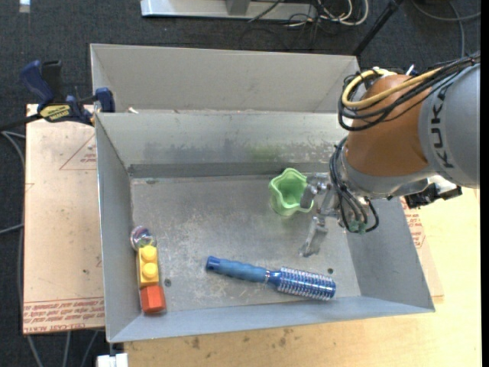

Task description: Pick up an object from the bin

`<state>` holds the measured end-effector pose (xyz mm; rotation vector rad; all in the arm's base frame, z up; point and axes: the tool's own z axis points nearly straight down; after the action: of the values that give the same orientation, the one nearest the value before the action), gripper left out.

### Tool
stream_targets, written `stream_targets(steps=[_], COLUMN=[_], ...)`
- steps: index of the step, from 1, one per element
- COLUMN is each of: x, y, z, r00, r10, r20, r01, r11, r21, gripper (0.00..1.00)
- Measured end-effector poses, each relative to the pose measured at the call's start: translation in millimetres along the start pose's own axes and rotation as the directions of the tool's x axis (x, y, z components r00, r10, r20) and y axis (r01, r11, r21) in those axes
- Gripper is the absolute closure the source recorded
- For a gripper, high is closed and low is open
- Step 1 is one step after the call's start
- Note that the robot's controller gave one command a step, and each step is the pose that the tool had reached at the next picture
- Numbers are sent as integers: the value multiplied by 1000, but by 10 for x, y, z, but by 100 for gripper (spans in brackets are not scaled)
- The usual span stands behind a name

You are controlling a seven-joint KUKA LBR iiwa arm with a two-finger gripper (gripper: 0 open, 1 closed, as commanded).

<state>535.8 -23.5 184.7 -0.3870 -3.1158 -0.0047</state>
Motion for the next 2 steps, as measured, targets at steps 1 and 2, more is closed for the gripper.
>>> stream_targets(steps=[1, 2], x=[615, 604], y=[325, 313], z=[1149, 1121], r00=[998, 998], r10=[-60, -60], r20=[1, 1], r01=[60, 60], r11=[998, 998], r21=[1, 2], gripper=[0, 100])
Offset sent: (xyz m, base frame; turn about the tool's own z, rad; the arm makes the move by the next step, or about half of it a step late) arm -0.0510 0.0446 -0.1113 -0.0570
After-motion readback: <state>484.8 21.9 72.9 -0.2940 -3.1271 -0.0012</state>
